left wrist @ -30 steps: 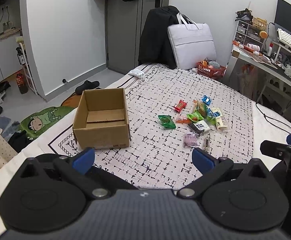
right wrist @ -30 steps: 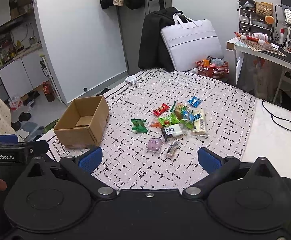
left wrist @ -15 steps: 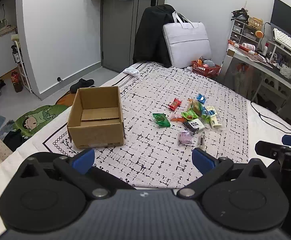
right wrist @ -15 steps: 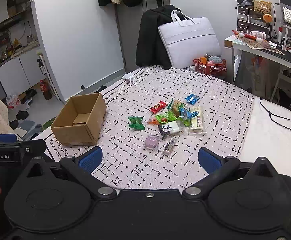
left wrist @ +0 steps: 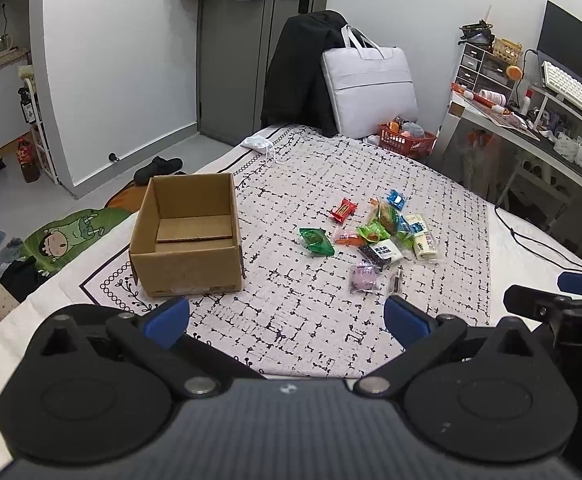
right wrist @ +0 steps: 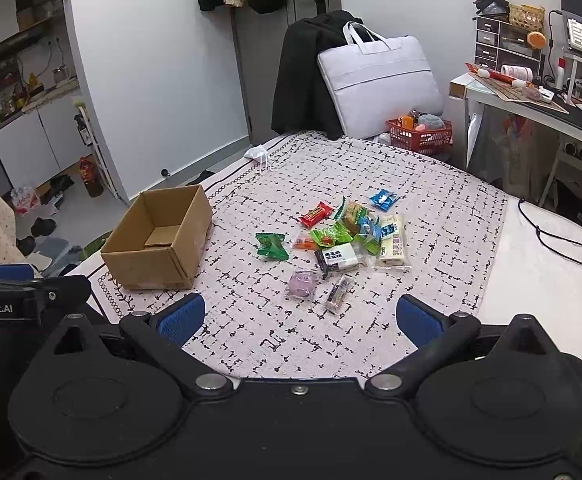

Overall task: Organize snacks
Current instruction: 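Move both tools from the box area toward the snack pile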

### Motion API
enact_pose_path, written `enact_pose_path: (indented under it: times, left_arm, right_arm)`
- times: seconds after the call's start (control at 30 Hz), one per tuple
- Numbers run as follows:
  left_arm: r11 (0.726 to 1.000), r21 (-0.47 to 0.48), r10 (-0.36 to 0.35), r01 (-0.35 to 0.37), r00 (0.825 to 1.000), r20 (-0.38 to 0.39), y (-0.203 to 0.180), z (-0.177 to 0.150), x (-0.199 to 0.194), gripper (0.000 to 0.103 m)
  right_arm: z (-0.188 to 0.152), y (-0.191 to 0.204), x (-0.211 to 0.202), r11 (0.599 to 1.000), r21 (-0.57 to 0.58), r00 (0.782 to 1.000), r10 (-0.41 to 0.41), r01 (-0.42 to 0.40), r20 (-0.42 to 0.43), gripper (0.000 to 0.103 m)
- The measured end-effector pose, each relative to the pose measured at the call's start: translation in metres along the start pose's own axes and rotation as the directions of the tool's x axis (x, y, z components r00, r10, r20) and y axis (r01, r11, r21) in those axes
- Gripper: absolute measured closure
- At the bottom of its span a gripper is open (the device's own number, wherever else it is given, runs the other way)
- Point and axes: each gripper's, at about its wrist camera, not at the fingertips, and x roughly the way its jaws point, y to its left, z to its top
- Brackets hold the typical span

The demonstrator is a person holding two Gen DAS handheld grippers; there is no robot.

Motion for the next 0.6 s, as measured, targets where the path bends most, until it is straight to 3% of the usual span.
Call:
enact_pose_path:
  times: [0.6]
  left_arm:
    - [0.999, -0.002, -0.039, 0.039, 0.999, 0.002, -0.003, 0.003, 0.006, 0.000]
  right_arm:
    - [0.006, -0.008, 0.002, 0.999, 0.015, 0.999, -0.028, 0.028, 0.033, 0.000]
